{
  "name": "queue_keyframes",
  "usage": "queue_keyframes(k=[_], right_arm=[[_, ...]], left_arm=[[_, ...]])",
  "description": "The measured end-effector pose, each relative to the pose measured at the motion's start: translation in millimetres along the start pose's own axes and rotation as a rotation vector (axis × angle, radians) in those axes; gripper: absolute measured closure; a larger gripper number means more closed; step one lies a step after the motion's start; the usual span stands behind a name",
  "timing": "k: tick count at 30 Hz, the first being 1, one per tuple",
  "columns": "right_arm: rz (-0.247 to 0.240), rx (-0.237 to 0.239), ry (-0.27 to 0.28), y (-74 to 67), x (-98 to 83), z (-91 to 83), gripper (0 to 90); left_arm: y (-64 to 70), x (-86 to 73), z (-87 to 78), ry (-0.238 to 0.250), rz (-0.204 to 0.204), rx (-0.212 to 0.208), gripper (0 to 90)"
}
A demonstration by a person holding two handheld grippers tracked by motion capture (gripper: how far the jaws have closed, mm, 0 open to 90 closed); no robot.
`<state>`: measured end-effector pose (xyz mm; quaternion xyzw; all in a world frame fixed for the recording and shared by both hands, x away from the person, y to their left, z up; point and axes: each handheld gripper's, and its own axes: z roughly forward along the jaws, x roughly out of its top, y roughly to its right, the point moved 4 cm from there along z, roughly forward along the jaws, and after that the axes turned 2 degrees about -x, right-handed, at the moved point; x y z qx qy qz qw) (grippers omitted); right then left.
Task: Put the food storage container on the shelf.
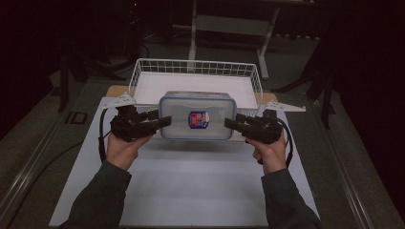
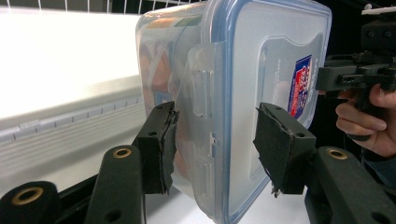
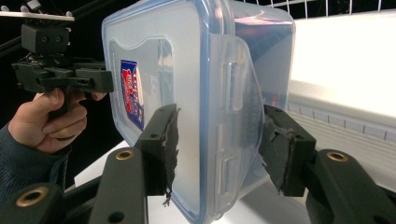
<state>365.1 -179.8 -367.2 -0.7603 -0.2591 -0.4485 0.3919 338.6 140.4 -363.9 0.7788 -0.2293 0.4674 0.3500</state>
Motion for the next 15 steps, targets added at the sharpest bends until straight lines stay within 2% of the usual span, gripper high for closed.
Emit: queue_keyframes(k=[2,6,15], right_arm=[[-0.003,-0.001,0.005,-0.2,4.9,0.0,49.1],[-0.002,0.005,0.010,1.3,14.2,1.1,49.2],[-0.010,-0.012,0.010,7.2,38.4,6.3,49.1]], left_arm=[[-0.3,8.4,-0.6,0.011,0.004,0.001,48.8],[-1.1,15.5,-0.8,0.016,0.010,0.005,48.8],[-13.2,36.5,6.7,0.049,-0.006,-0.006,48.7]])
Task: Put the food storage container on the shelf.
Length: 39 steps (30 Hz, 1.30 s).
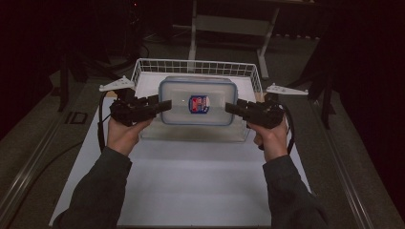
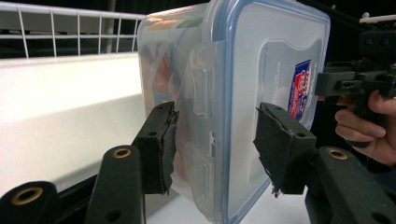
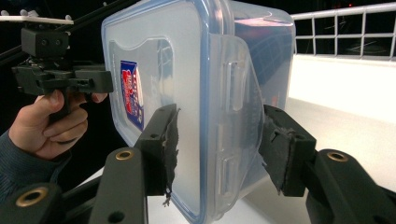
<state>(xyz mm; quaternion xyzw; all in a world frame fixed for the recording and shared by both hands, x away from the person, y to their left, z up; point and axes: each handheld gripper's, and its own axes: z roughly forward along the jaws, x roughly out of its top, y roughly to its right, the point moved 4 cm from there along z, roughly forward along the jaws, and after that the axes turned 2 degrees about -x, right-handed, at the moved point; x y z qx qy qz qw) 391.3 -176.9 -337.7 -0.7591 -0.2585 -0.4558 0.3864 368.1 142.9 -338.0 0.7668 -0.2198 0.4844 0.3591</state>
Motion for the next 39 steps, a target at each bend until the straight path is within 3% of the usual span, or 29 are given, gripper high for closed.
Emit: queue_keyframes(k=[6,14,23,33,39], right_arm=[[0.006,-0.016,0.007,6.1,15.2,3.4,48.9],[0.070,-0.021,0.004,20.9,23.2,12.0,48.7],[0.083,-0.041,-0.021,30.5,24.6,23.9,48.6],[0.107,-0.037,-0.033,36.3,23.3,29.3,48.5],[0.139,-0.035,-0.029,39.8,25.4,31.5,48.6]], left_arm=[[-7.6,15.3,7.8,0.017,-0.004,-0.004,48.5],[-20.2,29.3,20.4,0.007,-0.021,0.004,48.2],[-34.8,25.1,28.7,-0.003,-0.060,0.014,47.4],[-38.9,23.4,31.8,0.002,-0.077,0.019,47.2],[-41.9,25.6,34.6,0.008,-0.123,0.022,46.9]])
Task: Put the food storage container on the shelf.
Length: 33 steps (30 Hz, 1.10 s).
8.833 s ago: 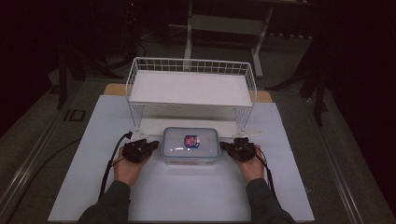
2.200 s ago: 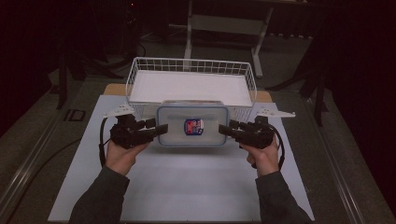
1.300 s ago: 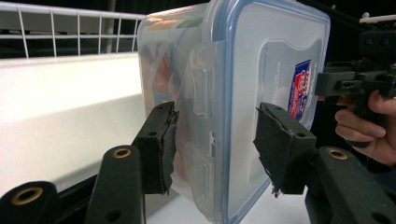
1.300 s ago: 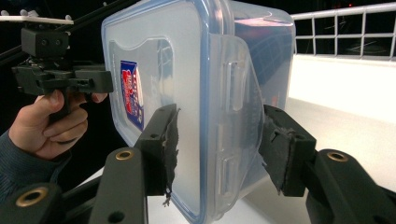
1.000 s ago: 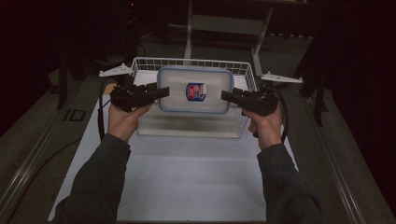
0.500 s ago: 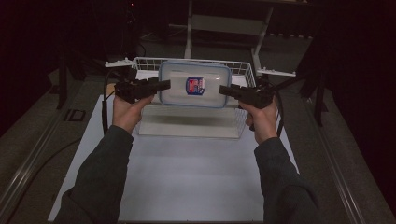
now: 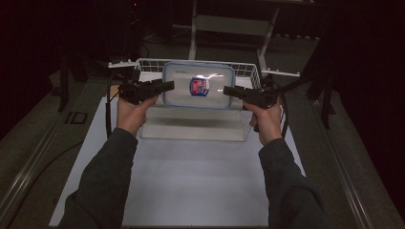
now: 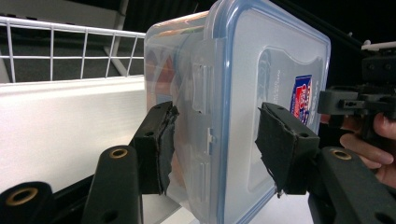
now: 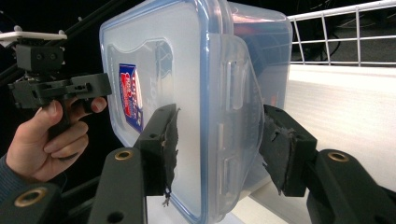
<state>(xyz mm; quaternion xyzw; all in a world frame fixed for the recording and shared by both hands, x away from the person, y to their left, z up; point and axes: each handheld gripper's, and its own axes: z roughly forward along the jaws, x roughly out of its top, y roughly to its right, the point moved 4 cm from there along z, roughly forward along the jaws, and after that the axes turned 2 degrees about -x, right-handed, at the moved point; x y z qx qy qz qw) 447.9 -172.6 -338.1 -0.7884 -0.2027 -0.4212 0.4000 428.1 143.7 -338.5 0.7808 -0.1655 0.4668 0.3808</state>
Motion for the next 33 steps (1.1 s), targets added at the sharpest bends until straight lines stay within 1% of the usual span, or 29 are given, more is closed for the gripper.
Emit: queue_keyframes(k=[3,8,16,19,20,21,24,26,28,30,31,32,33], right_arm=[[0.013,-0.001,0.001,1.3,0.9,0.8,48.6],[0.027,-0.024,0.003,2.6,3.8,3.4,48.2],[0.029,-0.060,-0.003,2.9,7.5,5.8,47.9],[0.021,-0.072,-0.006,2.5,8.8,6.8,47.6],[0.018,-0.076,-0.006,2.6,9.2,7.1,47.5],[0.018,-0.076,-0.006,2.6,9.2,7.1,47.5],[0.007,-0.089,-0.007,2.7,9.8,7.9,47.0],[0.009,-0.092,-0.004,3.1,10.3,8.4,46.3],[0.003,-0.112,-0.003,3.8,10.6,9.3,45.9],[-0.006,-0.136,-0.014,4.5,10.4,10.8,48.3],[-0.011,-0.153,-0.022,5.0,10.1,12.1,48.7],[-0.020,-0.159,-0.037,5.3,9.2,13.9,48.6],[-0.027,-0.160,-0.057,4.4,7.5,17.0,44.6]], left_arm=[[-0.5,1.0,1.1,0.000,-0.005,0.003,46.7],[-2.1,2.6,4.1,0.008,-0.018,0.018,46.0],[-3.8,4.7,6.6,0.011,-0.037,0.026,45.8],[-5.1,5.5,7.6,0.014,-0.050,0.029,45.6],[-4.7,5.7,8.5,0.016,-0.055,0.038,45.4],[-4.7,5.7,8.5,0.016,-0.055,0.038,44.5],[-3.2,6.3,10.5,0.015,-0.049,0.057,43.6],[-2.6,6.9,11.7,0.016,-0.050,0.065,42.7],[-2.2,7.1,12.8,0.010,-0.048,0.076,42.2],[-3.2,6.8,13.8,0.001,-0.055,0.079,41.1],[-4.6,6.4,14.3,-0.001,-0.062,0.075,40.4],[-6.2,6.2,15.3,-0.001,-0.077,0.073,39.9],[-7.9,6.3,16.6,0.005,-0.086,0.076,38.7]])
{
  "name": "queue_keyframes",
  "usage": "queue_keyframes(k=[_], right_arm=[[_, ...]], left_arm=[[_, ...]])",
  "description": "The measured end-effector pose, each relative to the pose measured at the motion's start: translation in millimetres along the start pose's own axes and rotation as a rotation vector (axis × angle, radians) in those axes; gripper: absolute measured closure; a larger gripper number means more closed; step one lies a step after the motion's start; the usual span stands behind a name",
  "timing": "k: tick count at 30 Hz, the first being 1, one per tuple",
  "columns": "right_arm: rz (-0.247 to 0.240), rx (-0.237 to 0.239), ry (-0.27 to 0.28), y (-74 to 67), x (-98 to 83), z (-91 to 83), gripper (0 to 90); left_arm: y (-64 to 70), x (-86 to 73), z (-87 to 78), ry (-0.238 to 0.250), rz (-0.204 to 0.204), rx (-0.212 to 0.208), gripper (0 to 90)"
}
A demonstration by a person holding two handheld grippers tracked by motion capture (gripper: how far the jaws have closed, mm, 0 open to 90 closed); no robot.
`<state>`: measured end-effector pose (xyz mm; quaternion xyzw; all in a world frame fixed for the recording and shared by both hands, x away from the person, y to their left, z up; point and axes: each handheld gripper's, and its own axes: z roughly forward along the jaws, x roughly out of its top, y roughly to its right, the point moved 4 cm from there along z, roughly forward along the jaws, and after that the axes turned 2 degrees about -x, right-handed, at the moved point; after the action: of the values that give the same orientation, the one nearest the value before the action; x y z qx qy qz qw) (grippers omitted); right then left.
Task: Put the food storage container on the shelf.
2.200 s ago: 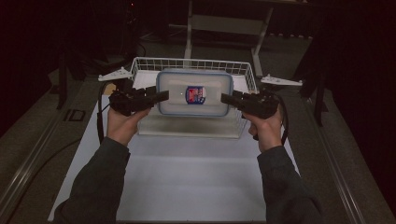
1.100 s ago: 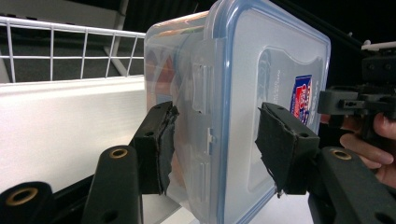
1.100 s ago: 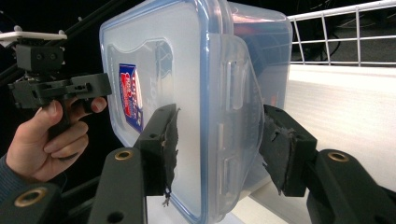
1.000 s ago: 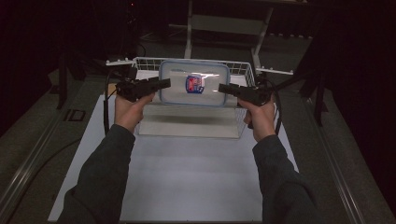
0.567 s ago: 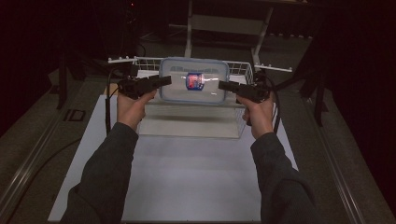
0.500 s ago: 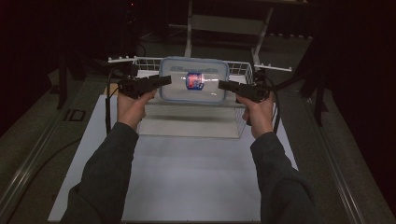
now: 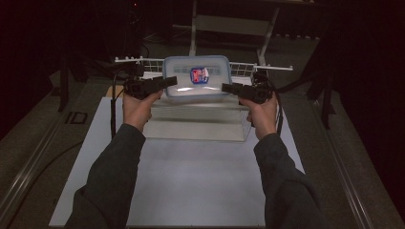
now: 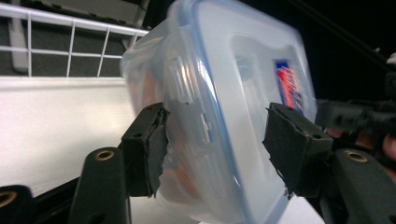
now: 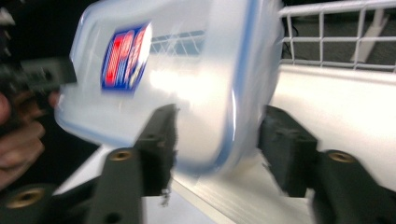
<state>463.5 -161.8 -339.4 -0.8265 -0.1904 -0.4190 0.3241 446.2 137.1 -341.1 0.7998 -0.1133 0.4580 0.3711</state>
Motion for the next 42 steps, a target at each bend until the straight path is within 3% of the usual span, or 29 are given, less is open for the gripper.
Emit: queue_keyframes(k=[1,4,7,10,14,18,24,29,34,39,42], right_arm=[[-0.011,-0.010,-0.002,-1.2,-1.1,2.8,43.2],[0.014,-0.009,0.018,-0.7,-1.5,4.3,43.4],[0.027,-0.006,0.023,-1.5,-1.4,3.4,42.4],[0.045,-0.007,0.041,-1.4,-0.1,1.1,38.8],[0.038,-0.037,0.059,-2.1,0.4,-0.4,37.1],[-0.043,-0.084,0.080,-4.6,0.8,-6.2,37.8],[-0.146,-0.090,0.091,-10.2,-1.0,-18.8,41.8],[-0.282,-0.103,0.045,-22.3,-7.3,-27.1,42.0],[-0.404,-0.104,-0.020,-35.0,-20.4,-37.5,40.6],[-0.454,-0.091,-0.048,-42.8,-33.7,-52.2,39.7],[-0.476,-0.089,-0.054,-46.2,-42.3,-61.2,39.2]], left_arm=[[-1.6,0.7,0.7,0.004,-0.007,-0.004,38.0],[-4.6,4.5,2.4,0.019,-0.012,0.004,38.6],[-5.0,9.2,2.5,0.023,0.017,0.055,42.4],[-2.9,9.9,7.7,-0.008,0.063,0.122,45.5],[-0.1,8.9,11.0,0.016,0.080,0.145,42.6],[3.8,8.0,6.5,0.032,0.118,0.147,42.6],[8.1,7.9,-8.6,0.047,0.145,0.137,42.6],[16.3,2.6,-21.1,0.021,0.227,0.136,42.6],[28.3,-9.6,-37.9,-0.010,0.303,0.094,42.1],[37.5,-28.6,-57.4,-0.017,0.359,0.099,41.4],[42.9,-43.2,-67.3,-0.031,0.427,0.131,41.3]])
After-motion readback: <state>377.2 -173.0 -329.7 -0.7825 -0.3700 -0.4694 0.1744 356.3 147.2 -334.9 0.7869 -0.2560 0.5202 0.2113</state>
